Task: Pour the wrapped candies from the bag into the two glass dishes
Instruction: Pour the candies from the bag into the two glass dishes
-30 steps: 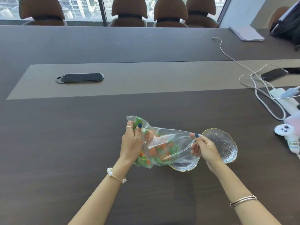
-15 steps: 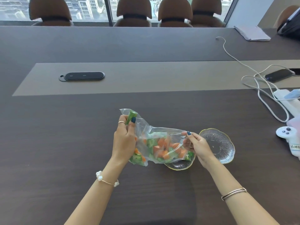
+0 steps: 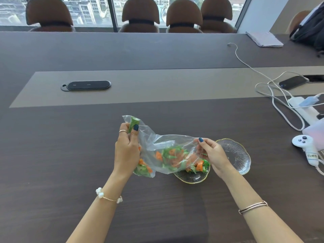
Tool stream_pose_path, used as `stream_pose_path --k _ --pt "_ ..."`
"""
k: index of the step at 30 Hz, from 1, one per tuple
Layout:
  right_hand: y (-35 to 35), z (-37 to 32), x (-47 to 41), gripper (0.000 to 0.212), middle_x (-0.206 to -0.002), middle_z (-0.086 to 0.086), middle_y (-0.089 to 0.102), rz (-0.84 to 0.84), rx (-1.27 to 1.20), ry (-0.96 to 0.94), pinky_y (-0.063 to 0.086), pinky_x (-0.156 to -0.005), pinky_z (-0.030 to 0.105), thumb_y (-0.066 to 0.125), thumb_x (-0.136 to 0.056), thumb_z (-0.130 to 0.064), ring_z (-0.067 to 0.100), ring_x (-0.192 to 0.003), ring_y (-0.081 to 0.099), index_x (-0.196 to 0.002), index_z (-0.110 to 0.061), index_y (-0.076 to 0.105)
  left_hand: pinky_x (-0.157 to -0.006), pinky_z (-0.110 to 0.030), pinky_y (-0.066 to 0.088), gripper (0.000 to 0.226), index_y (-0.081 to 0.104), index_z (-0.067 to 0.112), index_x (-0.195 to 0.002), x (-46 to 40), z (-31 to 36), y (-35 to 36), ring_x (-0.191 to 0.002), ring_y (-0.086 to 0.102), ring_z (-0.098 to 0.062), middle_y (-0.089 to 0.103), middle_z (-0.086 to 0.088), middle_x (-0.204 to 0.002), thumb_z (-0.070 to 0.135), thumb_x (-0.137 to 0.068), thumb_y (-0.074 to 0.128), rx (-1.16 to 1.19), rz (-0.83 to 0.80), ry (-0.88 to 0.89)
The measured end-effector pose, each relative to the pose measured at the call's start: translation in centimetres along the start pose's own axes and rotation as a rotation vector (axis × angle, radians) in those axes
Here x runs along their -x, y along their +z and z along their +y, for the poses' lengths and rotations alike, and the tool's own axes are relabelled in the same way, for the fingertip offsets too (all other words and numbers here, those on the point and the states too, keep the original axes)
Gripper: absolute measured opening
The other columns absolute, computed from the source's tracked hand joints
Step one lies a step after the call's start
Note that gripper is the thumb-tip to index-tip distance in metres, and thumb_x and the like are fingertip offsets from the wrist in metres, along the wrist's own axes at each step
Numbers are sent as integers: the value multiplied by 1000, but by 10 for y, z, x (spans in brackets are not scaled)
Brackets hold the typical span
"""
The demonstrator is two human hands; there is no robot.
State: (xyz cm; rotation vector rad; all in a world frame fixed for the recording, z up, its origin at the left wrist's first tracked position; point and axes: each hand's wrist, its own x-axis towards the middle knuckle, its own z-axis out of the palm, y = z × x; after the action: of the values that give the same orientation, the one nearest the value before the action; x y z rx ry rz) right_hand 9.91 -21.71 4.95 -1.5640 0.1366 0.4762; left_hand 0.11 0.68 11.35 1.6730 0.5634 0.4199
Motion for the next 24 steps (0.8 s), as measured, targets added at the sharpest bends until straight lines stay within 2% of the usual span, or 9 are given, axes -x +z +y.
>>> stream_pose_path --k 4,7,9,16,19,22,24 --pt "8 -17 4 19 -67 -3 60 -61 53 -60 51 -64 22 55 -88 -24 7 -64 58 -92 -14 71 -33 -23 23 19 43 28 -78 -2 -7 -15 -37 25 -11 30 1 -49 30 -96 38 -36 37 -7" --pt "13 -30 6 19 -68 -1 61 -90 85 -93 54 -64 25 55 -88 -23 8 -64 58 -92 -12 71 -35 -24 24 20 43 31 -77 -4 -18 -26 -36 25 -11 31 6 -45 31 -96 38 -52 81 -40" --pt "16 -39 7 19 -66 -2 61 -106 107 -120 52 -59 21 55 -89 -21 6 -61 58 -91 -12 71 -37 -24 25 19 44 31 -78 -6 -25 -32 -35 26 -10 32 11 -40 31 -96 38 -40 107 -69" --pt "5 -61 11 21 -63 -3 62 -74 159 -185 48 -54 18 55 -89 -21 8 -58 59 -94 -8 71 -39 -25 27 18 43 27 -79 -8 -39 -33 -34 31 -7 37 10 -40 34 -96 38 -32 138 -93" --pt "-9 -66 12 21 -64 -2 62 -55 165 -185 51 -58 21 55 -88 -22 8 -58 59 -94 -8 71 -37 -24 27 19 44 26 -80 -9 -39 -21 -35 29 -8 33 10 -44 36 -95 40 -11 117 -99" --pt "-29 -67 11 22 -62 -7 63 -19 180 -177 49 -65 27 55 -89 -23 6 -60 58 -95 -10 71 -34 -21 25 20 43 27 -79 -12 -36 -4 -34 28 -8 34 10 -40 39 -94 40 2 78 -91" --pt "-45 -69 10 19 -62 -8 64 18 171 -174 51 -65 25 55 -88 -24 6 -61 58 -92 -14 71 -34 -22 24 20 43 26 -79 -14 -33 12 -34 28 -9 34 11 -38 39 -94 41 26 51 -85"
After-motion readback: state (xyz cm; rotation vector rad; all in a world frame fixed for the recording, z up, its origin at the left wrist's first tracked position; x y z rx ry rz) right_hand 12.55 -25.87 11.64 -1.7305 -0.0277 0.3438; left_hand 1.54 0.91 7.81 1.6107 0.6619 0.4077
